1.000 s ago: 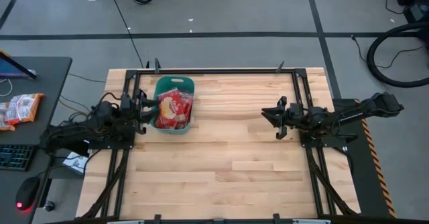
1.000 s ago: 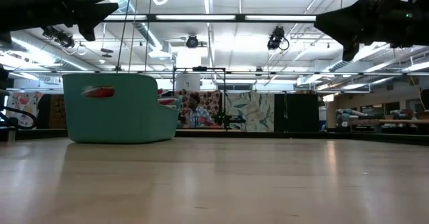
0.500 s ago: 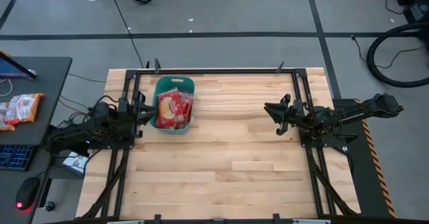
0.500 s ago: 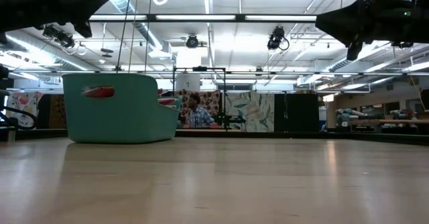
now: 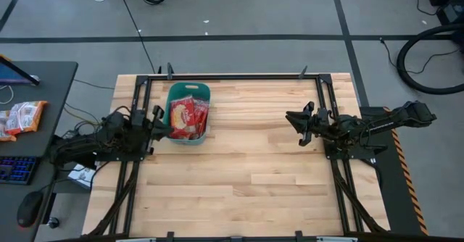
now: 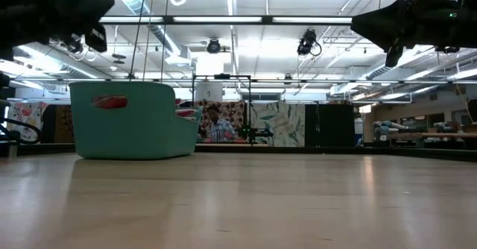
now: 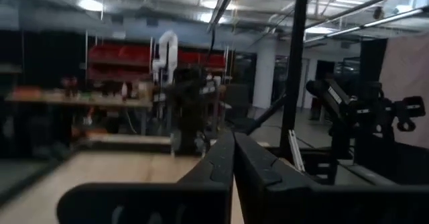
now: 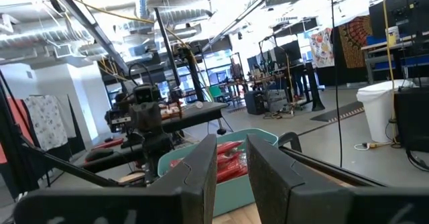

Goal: Sort popcorn bags into baskets
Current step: Return to Home Position

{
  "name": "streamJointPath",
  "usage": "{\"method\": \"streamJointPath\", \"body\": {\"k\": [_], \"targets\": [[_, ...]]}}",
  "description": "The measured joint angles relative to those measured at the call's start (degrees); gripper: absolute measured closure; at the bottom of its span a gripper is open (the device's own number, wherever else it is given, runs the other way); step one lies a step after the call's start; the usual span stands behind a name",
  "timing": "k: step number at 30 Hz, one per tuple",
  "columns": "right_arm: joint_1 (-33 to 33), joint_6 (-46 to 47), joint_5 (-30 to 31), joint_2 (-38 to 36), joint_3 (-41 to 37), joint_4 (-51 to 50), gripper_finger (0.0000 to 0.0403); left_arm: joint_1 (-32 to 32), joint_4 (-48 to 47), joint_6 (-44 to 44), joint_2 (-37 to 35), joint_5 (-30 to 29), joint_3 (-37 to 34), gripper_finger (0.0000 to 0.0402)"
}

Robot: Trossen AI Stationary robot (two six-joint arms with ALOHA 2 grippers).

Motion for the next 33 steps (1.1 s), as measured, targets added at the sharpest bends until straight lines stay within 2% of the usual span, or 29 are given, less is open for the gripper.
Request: {"method": "streamJointPath", "body": {"k": [4, 33], "targets": [[0.0, 0.0, 0.0, 0.0, 0.0, 0.0, 0.0316, 0.0, -0.9, -2.2, 0.0, -0.2, -0.8, 0.0389], [0.0, 0.0, 0.0, 0.0, 0.0, 0.0, 0.0316, 0.0, -1.1, -2.2, 0.0, -0.2, -0.9, 0.0388]]}}
